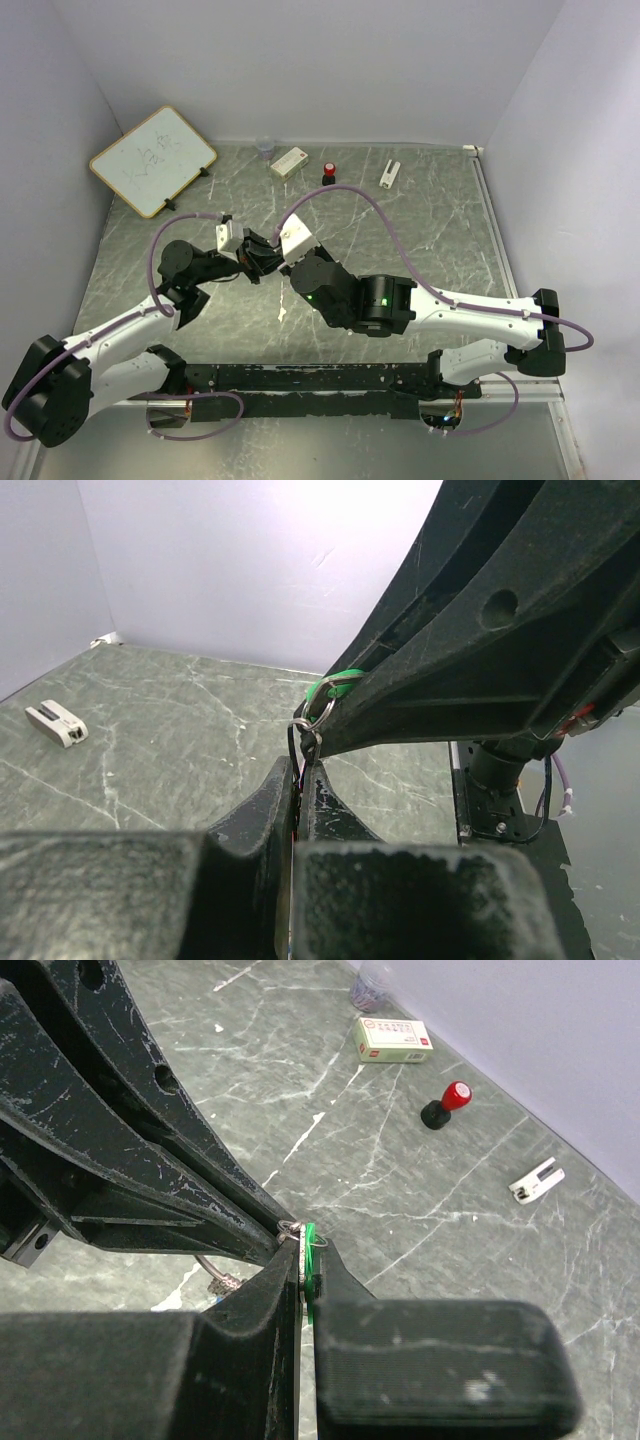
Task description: Remove the keys from the keyring
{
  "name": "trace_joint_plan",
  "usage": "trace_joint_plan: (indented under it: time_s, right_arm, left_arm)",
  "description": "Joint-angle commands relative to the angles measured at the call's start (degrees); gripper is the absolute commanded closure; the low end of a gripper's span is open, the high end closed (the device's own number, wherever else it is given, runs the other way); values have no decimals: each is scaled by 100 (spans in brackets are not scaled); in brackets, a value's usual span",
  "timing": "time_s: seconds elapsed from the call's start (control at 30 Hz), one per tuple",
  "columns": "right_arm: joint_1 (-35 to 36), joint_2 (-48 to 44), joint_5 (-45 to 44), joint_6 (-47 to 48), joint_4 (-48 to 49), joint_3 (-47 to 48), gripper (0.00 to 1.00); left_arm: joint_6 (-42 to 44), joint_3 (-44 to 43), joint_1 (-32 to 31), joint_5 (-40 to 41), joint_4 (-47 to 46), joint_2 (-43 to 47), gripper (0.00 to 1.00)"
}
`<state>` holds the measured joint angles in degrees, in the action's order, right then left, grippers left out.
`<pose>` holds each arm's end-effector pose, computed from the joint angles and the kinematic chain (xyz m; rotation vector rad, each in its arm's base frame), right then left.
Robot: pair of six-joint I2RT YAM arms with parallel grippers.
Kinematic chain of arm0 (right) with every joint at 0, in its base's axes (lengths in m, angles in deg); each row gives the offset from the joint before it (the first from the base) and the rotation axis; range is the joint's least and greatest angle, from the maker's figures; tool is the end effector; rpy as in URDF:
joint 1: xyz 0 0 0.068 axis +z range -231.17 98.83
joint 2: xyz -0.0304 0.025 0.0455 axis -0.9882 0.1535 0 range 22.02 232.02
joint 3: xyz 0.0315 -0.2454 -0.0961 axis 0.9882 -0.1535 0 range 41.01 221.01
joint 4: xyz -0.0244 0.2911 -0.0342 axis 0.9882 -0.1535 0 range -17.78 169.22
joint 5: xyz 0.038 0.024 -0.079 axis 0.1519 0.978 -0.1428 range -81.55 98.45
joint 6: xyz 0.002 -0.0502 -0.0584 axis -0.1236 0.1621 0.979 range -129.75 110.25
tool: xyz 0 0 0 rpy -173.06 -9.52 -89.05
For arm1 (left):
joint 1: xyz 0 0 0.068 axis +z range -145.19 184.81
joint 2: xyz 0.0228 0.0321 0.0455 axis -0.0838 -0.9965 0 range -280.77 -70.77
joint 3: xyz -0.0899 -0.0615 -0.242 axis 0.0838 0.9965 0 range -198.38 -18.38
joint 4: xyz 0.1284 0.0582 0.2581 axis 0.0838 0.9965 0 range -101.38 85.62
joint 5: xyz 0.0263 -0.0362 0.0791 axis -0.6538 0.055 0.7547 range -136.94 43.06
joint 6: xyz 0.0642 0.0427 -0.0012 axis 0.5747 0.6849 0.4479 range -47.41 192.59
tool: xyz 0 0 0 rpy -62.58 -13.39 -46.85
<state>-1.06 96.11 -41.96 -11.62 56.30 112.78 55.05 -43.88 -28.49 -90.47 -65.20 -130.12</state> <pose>0.1075 0.3226 0.3594 -0.7070 1.7067 0.1074 0.2002 -0.1856 0.2696 0.8683 1.1293 -1.2045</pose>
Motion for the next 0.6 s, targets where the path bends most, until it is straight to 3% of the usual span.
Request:
trace_joint_plan:
  time_s: [0.0,0.57]
  right_arm:
    - [55,-3,-145,-62,-48,45,100]
    - [65,94,-231,-116,-249,162,100]
  left_arm:
    - [157,-54,-10,508,35,198,93]
    - [671,-198,-6,1768,1214,491,93]
